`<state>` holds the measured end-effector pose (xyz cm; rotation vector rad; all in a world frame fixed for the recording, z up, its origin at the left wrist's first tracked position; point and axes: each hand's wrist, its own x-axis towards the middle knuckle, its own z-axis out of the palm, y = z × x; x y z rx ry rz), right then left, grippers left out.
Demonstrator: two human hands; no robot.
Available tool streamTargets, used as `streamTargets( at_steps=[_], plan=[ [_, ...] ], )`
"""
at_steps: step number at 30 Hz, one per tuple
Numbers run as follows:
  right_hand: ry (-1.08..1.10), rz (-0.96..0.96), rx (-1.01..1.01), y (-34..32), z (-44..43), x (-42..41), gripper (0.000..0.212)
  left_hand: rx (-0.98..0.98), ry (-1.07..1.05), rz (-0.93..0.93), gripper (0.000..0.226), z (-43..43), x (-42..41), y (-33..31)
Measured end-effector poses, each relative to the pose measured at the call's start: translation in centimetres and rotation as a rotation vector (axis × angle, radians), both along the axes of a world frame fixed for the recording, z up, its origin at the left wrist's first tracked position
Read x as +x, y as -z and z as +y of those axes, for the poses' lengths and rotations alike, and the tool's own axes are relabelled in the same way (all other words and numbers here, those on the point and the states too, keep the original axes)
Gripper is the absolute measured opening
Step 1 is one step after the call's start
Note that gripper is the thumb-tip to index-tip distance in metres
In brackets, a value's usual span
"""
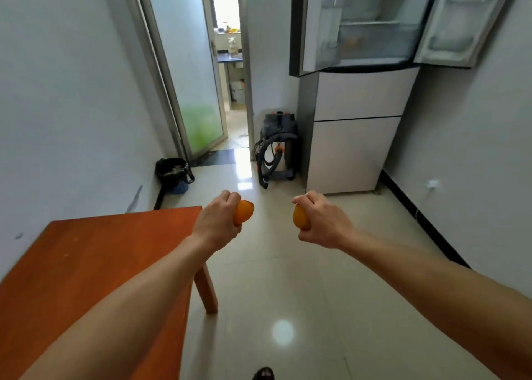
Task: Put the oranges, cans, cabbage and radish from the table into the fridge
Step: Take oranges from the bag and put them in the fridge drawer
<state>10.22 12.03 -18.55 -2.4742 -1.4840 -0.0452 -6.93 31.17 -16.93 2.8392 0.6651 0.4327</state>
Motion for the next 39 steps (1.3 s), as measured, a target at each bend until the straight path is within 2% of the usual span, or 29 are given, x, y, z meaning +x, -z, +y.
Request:
streamTargets(
  at_steps=[10,20,29,39],
  plan=[
    [0.27,-0.036,0.075,-3.5,3.0,20.8,0.074,0.038,0.285,-0.089,0.054,6.5,26.8,-4.1],
    [0.426,-0.07,0.084,-3.9,0.6,42.0,0.072,0.105,0.481,-0.094,0.056,5.5,52.2,-5.4],
    [0.427,-0.107,0.061,-7.7,-0.5,65.4,0.069,0.177,0.5,-0.104,0.056,5.2,74.7,-7.8],
    [0.381,-0.174,0.179,-13.2,6.6,86.4,0.074,0.252,0.453,-0.193,0.061,11.6,94.8,-12.8]
  ],
)
